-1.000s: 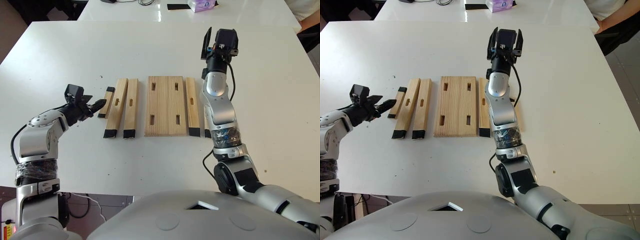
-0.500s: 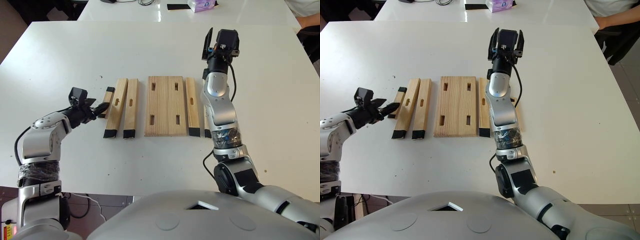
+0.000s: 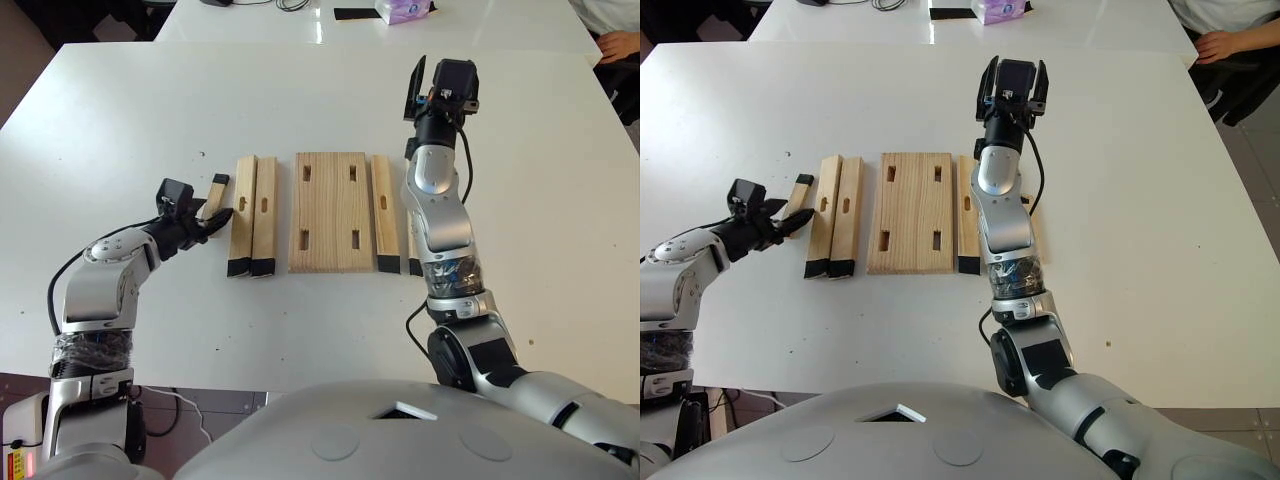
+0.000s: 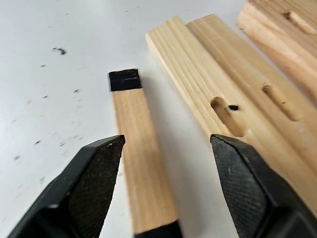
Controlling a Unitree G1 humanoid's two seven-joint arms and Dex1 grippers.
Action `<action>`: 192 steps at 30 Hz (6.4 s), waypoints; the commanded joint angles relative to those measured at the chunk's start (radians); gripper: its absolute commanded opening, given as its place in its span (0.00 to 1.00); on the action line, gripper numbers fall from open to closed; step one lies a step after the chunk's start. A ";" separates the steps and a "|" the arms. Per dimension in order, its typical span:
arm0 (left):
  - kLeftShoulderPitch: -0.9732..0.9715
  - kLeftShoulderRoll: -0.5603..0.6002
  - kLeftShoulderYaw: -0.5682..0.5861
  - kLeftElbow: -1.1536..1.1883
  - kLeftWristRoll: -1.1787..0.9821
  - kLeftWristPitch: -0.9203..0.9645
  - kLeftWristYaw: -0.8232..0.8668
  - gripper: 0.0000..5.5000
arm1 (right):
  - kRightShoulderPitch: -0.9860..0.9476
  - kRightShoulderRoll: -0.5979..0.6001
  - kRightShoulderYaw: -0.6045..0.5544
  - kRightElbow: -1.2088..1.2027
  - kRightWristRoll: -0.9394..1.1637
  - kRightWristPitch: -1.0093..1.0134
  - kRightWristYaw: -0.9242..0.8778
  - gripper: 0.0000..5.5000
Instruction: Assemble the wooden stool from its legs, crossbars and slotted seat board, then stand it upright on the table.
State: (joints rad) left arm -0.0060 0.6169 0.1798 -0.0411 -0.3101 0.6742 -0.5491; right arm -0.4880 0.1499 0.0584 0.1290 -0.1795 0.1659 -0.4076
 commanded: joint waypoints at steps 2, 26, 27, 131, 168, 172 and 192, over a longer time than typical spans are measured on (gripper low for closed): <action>0.043 -0.019 0.008 -0.007 0.008 0.029 0.032 0.59 | 0.020 0.029 -0.002 -0.030 -0.005 0.024 -0.013 0.62; 0.081 0.002 -0.007 -0.081 -0.007 0.214 0.052 0.24 | 0.058 0.050 0.009 -0.100 0.000 0.062 -0.050 0.63; 0.081 0.006 -0.010 -0.082 -0.002 0.222 0.056 0.24 | 0.059 0.051 0.009 -0.102 0.000 0.062 -0.051 0.63; -0.471 -0.744 -0.134 0.035 -0.119 -0.340 0.567 0.45 | -0.046 -0.917 0.098 0.075 0.493 0.068 1.738 0.24; -0.506 -0.856 -0.224 0.284 0.013 -0.484 0.539 0.45 | -0.062 -0.843 0.135 0.347 0.383 -0.058 1.777 0.24; -0.509 -0.859 -0.230 0.283 0.011 -0.481 0.541 0.45 | -0.100 -0.821 0.170 0.450 0.339 -0.077 1.772 0.24; -0.472 -0.869 -0.243 0.216 -0.018 -0.433 0.543 0.45 | -0.034 -0.803 0.237 0.432 0.300 -0.050 1.798 0.24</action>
State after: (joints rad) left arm -0.4886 -0.1955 -0.0653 0.1928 -0.3242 0.2283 -0.0265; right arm -0.6364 -0.6620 0.2228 0.5274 0.2220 0.1070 1.4048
